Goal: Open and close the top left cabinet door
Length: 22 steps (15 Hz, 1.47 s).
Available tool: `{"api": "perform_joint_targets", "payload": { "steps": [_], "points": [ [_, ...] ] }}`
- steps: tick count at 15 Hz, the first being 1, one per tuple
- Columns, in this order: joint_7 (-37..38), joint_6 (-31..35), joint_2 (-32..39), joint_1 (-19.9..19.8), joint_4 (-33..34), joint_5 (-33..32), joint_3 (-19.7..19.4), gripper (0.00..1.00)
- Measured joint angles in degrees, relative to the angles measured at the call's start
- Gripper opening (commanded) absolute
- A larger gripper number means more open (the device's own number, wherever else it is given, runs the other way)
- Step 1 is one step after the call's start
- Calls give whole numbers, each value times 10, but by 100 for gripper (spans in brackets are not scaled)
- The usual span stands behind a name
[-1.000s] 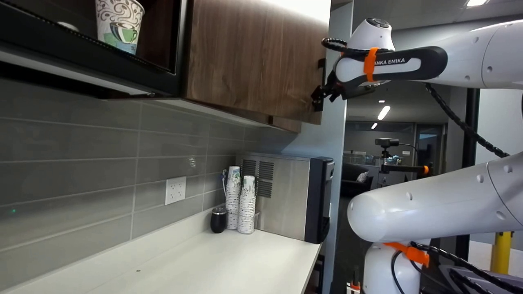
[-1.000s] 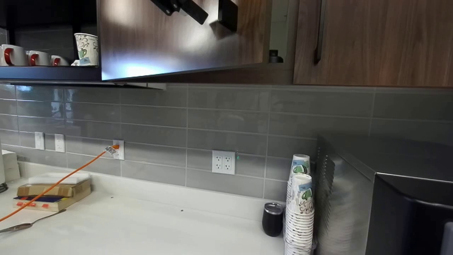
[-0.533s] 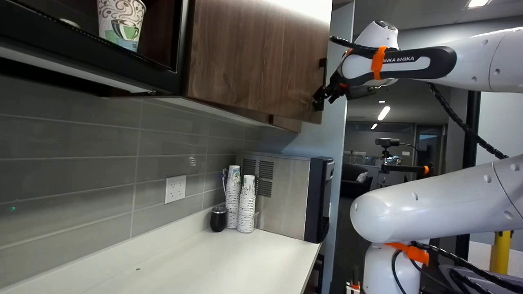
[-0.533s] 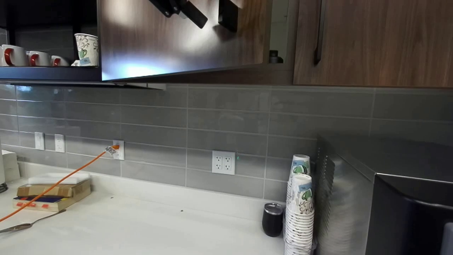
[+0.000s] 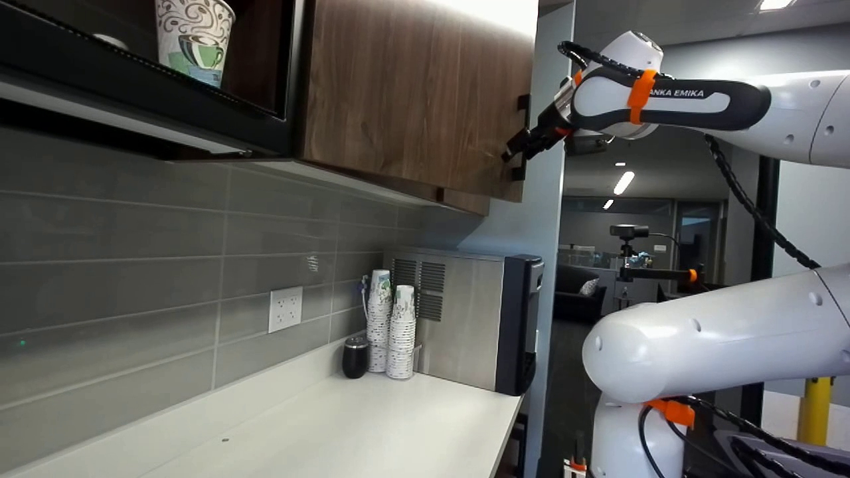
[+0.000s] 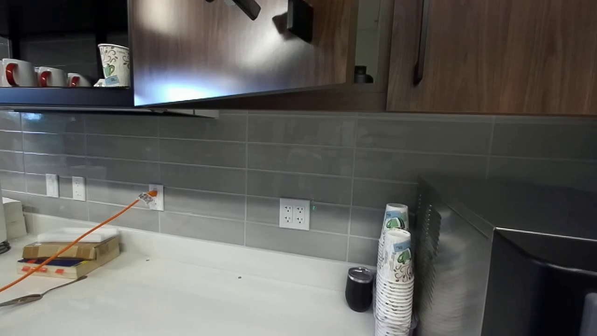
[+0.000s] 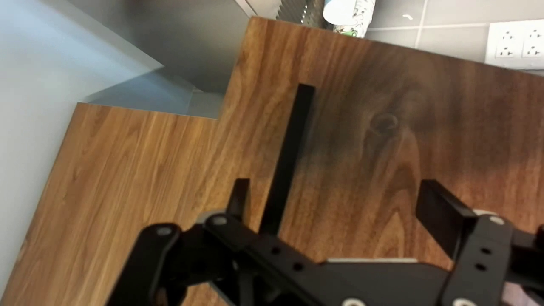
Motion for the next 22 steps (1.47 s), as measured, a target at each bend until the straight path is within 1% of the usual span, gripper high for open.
{"api": "perform_joint_targets", "payload": {
  "steps": [3, 11, 17, 22],
  "points": [
    [-1, -1, -7, 12, 1, 0, -1, 100],
    [2, 5, -25, 9, 2, -3, 0, 100],
    [13, 41, -25, 5, 2, -3, 1, 100],
    [32, 84, -3, 9, 1, -3, 0, 100]
  ]
}}
